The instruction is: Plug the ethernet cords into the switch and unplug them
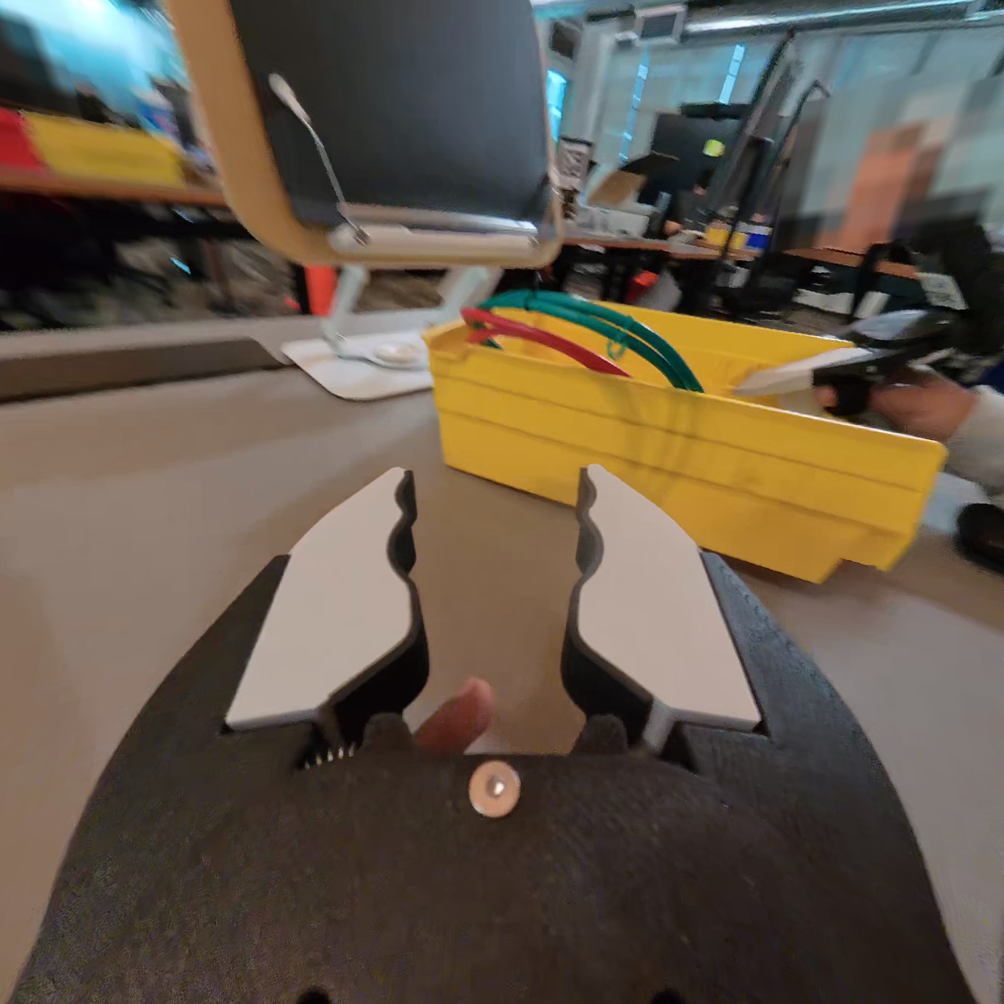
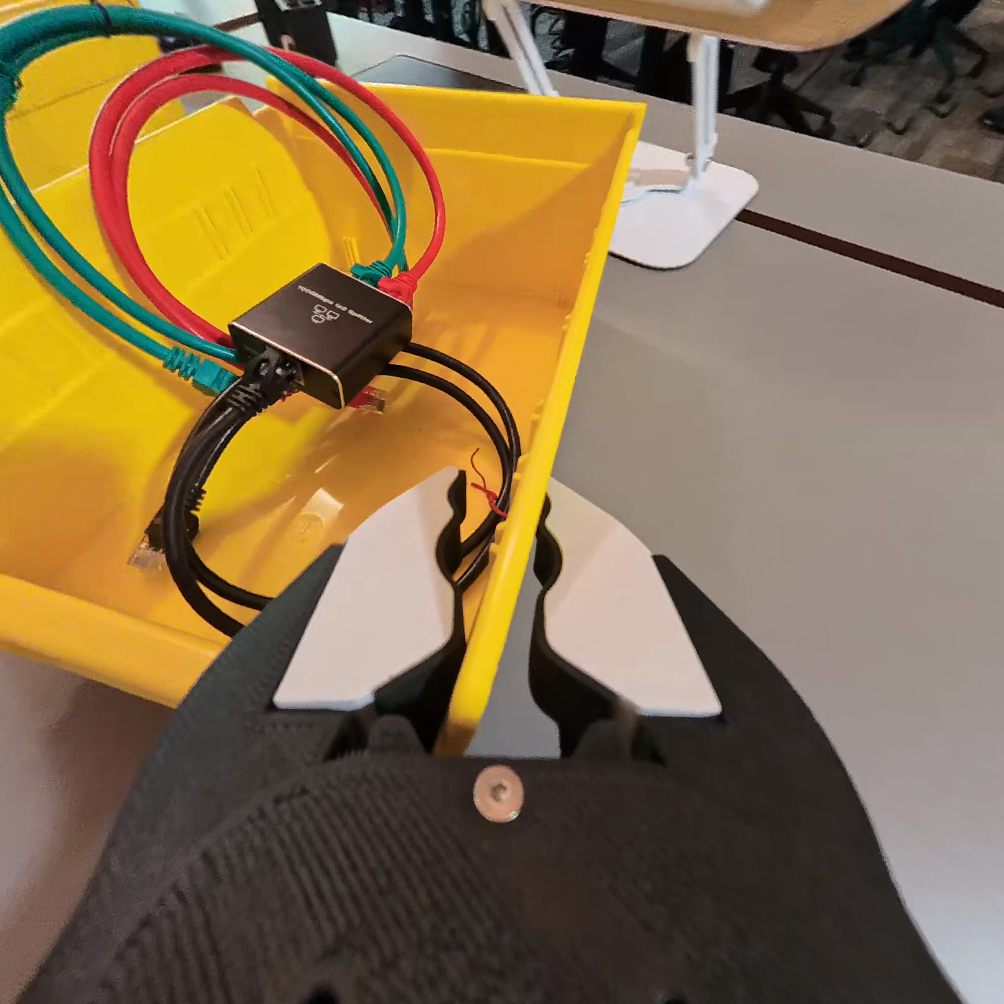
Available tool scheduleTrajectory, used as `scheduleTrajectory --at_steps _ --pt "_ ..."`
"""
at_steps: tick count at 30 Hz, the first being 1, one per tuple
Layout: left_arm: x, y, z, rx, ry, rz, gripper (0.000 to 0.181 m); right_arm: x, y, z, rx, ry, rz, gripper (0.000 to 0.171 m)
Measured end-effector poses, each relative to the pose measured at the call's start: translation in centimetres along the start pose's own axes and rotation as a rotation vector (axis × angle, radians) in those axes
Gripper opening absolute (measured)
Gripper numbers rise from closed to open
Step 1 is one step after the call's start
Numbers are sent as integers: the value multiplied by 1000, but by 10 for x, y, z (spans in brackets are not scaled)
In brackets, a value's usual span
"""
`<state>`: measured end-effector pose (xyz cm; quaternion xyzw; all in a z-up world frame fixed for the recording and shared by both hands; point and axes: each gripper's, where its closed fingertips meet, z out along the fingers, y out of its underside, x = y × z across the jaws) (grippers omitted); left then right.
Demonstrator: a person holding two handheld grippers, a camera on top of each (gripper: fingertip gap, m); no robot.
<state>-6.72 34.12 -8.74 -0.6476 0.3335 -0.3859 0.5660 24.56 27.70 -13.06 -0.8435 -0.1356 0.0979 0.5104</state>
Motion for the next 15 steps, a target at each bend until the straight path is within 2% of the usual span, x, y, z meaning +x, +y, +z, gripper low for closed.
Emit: scheduleTrajectory --at_steps 6,9,11,15 --pt "-34 -51 -52 245 -345 319 96 -22 -7 21 -1 -69 -66 23" --pt "-59 -69 -83 266 -588 482 115 -30 -7 25 -1 -93 -91 23" --pt "-77 -65 -93 196 -649 464 118 -33 -7 25 -2 -100 -108 24" --pt "-128 -37 -110 65 -748 267 124 -38 -6 24 -5 -102 -127 23"
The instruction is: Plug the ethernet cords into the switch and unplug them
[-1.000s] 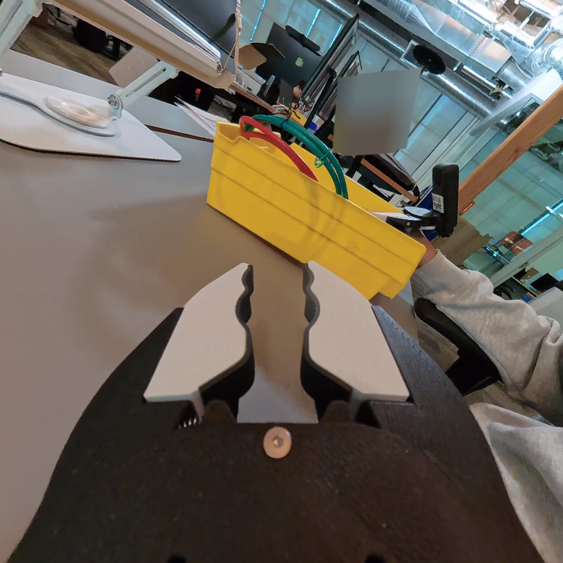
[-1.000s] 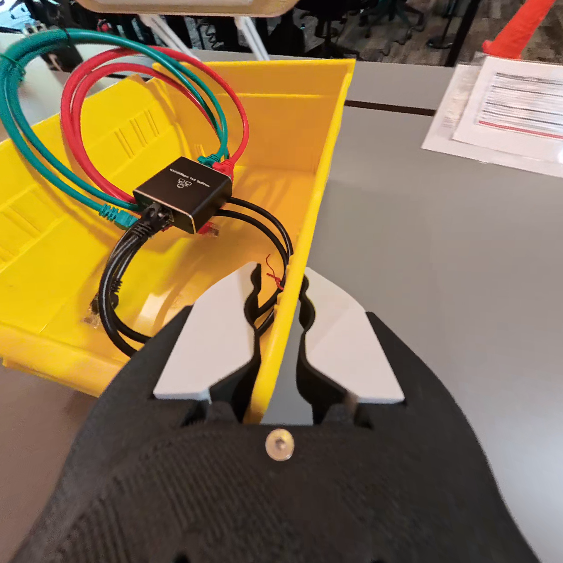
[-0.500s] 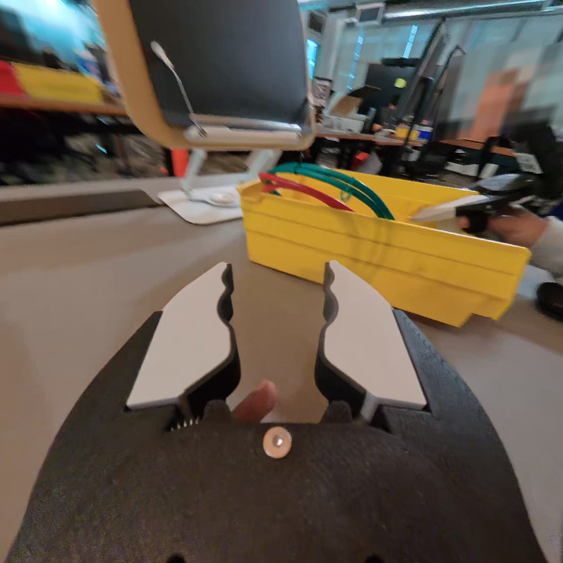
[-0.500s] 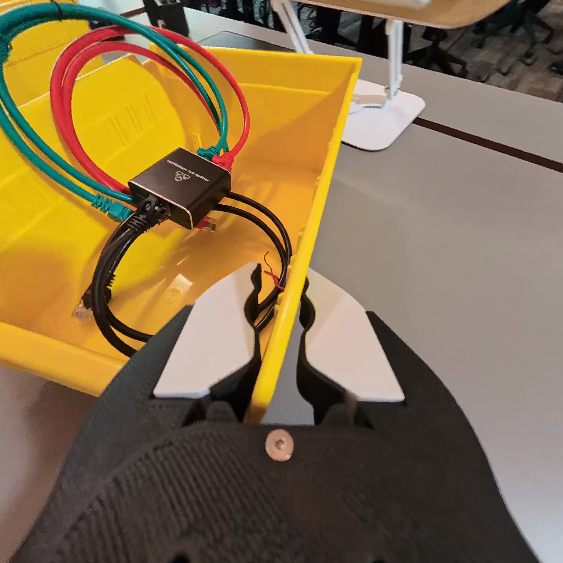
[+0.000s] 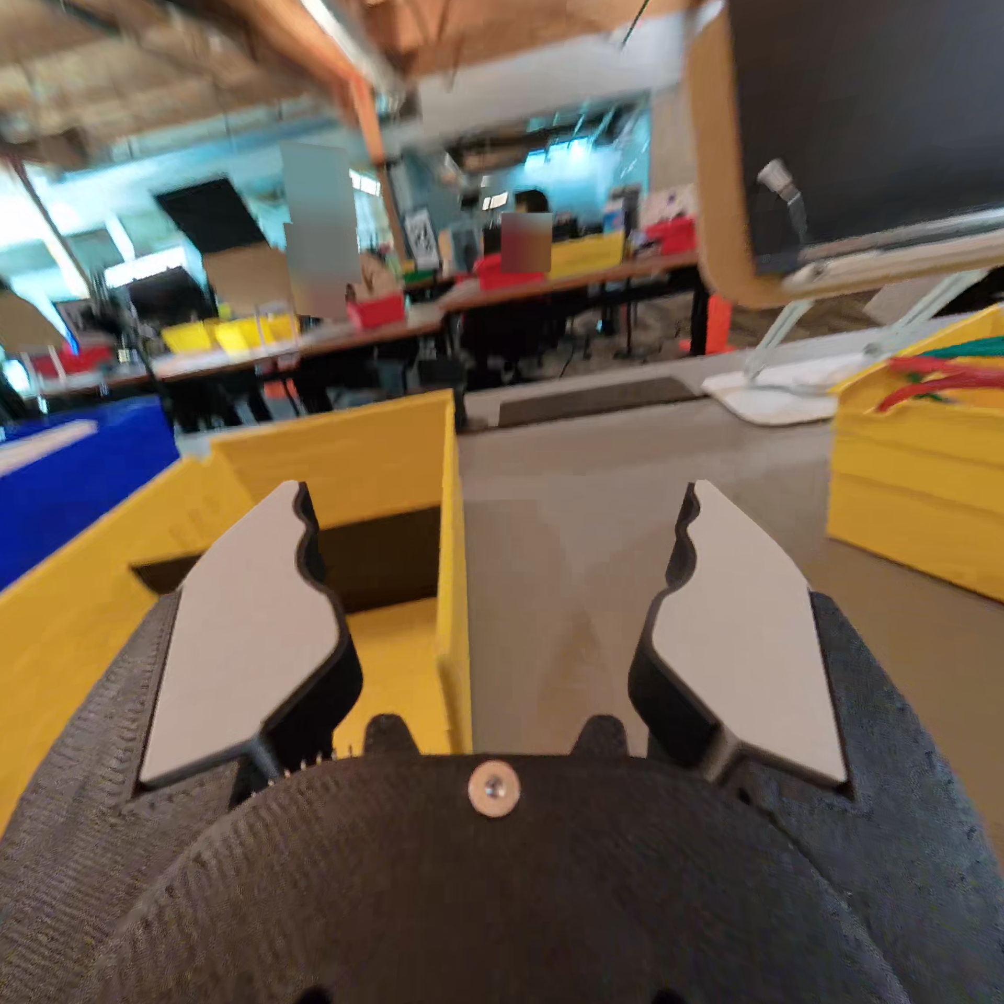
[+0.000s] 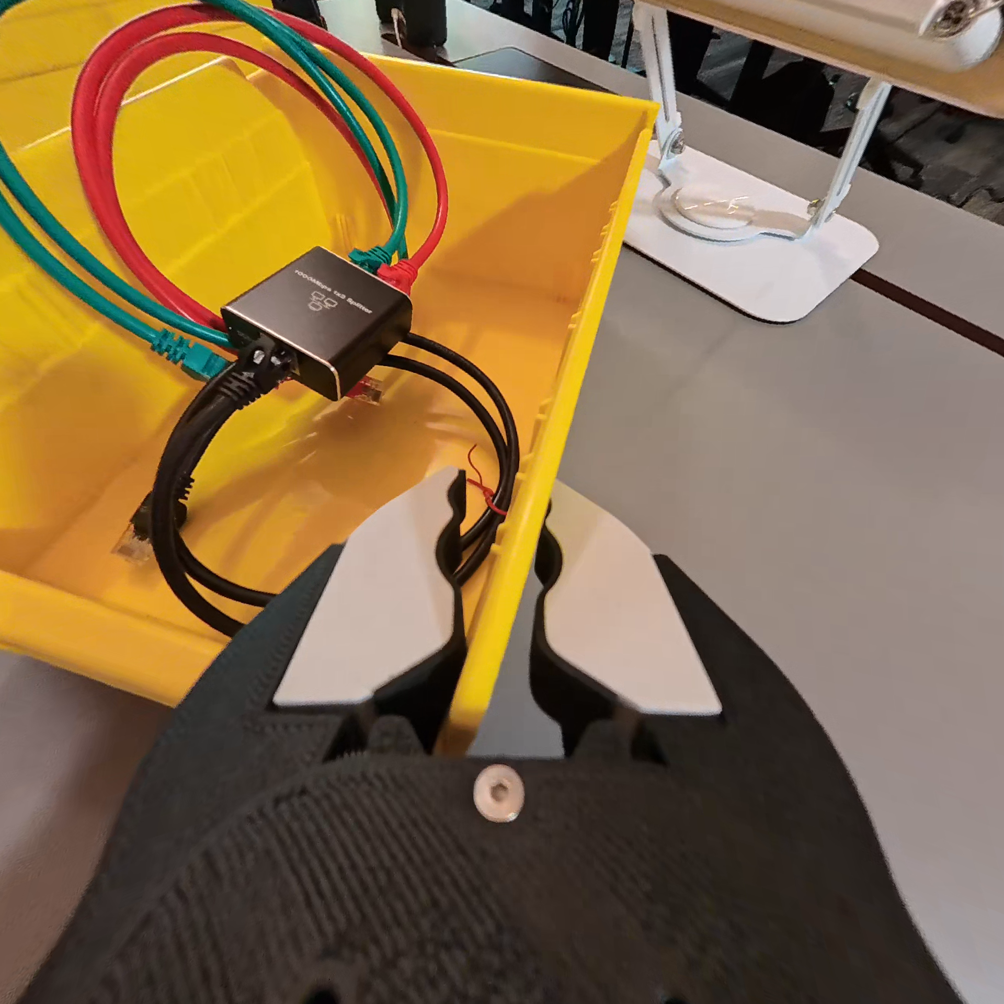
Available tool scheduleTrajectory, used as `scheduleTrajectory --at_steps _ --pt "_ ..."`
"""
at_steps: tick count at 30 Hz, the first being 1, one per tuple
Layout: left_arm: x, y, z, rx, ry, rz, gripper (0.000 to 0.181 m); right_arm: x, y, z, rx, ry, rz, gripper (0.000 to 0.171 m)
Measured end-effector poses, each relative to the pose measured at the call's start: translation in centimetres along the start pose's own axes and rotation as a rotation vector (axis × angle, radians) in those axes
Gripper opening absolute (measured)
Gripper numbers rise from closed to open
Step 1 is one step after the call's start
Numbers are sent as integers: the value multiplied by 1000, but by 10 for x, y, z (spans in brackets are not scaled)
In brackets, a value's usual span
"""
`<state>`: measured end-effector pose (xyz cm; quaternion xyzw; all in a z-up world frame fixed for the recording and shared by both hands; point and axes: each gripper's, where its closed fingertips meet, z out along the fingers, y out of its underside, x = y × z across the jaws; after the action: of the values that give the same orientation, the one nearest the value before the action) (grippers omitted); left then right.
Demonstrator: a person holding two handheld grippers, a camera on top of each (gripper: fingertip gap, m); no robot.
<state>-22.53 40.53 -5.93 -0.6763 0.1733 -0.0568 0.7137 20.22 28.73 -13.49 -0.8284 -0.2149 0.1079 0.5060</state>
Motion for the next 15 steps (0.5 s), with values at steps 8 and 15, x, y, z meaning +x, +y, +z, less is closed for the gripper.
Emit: scheduleTrajectory --at_steps 8,15 --pt "-25 51 15 -184 50 -75 88 -6 0 1 -1 -7 -12 24" --pt "-12 57 18 -229 121 25 72 -15 -2 5 0 -20 -28 23"
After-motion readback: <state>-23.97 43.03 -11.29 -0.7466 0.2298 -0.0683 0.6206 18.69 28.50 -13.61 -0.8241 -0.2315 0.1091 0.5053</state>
